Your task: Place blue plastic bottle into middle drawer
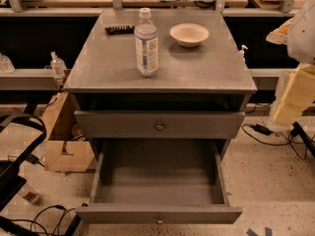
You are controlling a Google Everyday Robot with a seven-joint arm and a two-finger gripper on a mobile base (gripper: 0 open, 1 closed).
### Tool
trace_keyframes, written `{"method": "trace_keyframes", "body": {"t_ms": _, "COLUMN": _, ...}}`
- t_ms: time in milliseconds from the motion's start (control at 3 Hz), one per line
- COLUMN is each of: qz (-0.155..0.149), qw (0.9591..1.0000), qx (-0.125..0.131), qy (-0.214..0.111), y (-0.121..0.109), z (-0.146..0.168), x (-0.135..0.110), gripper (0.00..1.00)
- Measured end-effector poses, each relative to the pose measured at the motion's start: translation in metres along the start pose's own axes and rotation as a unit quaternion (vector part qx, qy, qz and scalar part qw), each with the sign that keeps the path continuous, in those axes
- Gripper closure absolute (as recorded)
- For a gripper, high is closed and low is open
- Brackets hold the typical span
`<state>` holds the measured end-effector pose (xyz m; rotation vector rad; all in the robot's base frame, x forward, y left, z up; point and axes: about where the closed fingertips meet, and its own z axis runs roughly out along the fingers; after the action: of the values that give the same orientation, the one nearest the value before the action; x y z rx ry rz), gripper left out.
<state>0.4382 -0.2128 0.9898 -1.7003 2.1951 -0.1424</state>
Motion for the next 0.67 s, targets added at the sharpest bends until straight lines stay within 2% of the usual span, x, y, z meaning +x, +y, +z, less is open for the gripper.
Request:
{"method": "trace_keyframes", "body": {"t_ms": 333, "qz": 0.000, "qw": 1.0000, "qx": 0.000, "qy": 0.000, "y": 0.0000, "z": 0.0000, "x": 0.0000, "gripper": 0.00}}
{"method": "trace_keyframes", "body": {"t_ms": 667, "qz": 0.006, "qw": 0.9995, "qx": 0.003, "qy": -0.030, "y": -0.0099, "z": 0.0049, "x": -0.0068, "gripper": 0.00}}
